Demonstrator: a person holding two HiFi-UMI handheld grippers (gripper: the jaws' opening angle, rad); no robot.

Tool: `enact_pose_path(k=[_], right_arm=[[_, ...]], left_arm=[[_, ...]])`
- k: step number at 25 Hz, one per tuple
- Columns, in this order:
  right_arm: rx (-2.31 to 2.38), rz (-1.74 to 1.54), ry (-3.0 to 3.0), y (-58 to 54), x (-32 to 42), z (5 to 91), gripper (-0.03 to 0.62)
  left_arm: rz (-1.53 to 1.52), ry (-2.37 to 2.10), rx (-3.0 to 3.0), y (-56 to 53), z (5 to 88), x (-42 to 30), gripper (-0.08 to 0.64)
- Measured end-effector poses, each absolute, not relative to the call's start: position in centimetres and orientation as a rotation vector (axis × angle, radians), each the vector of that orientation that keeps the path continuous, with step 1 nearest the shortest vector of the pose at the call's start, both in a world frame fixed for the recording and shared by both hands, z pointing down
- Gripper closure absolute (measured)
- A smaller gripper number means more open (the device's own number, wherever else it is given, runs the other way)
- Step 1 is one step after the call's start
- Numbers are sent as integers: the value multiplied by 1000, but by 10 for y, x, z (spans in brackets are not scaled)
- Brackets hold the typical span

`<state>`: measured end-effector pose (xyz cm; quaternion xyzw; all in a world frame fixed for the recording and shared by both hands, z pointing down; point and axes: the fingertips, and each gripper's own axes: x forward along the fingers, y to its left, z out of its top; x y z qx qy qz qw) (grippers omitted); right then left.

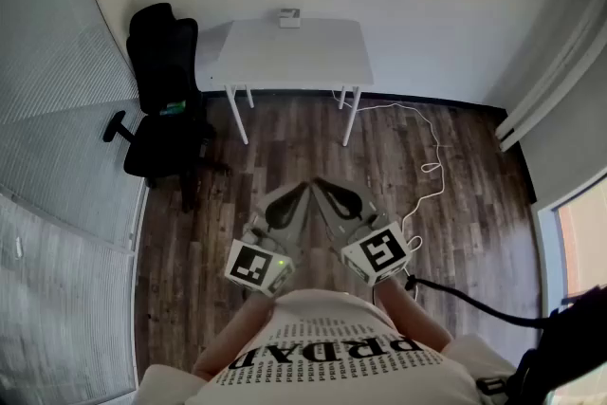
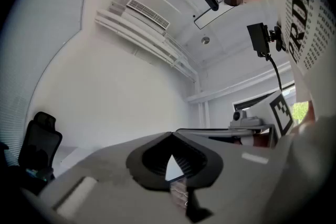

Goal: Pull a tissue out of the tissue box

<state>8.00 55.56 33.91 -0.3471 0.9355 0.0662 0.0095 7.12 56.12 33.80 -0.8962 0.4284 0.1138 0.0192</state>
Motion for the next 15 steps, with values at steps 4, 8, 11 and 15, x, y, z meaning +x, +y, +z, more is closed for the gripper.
enact_pose_path(k=[4, 8, 11, 15], right_arm=[[-1059, 252, 2916, 560, 74, 332, 586], [-1072, 295, 2907, 559, 70, 329, 584], [-1067, 303, 2893, 560, 67, 328, 584], [-1065, 302, 2886, 563, 64, 328, 584]], left_arm=[[368, 1330, -2779, 564, 335, 68, 569], [365, 1335, -2770, 563, 334, 65, 568], [366, 1338, -2760, 563, 333, 62, 568], [374, 1339, -2761, 566, 334, 58, 569]])
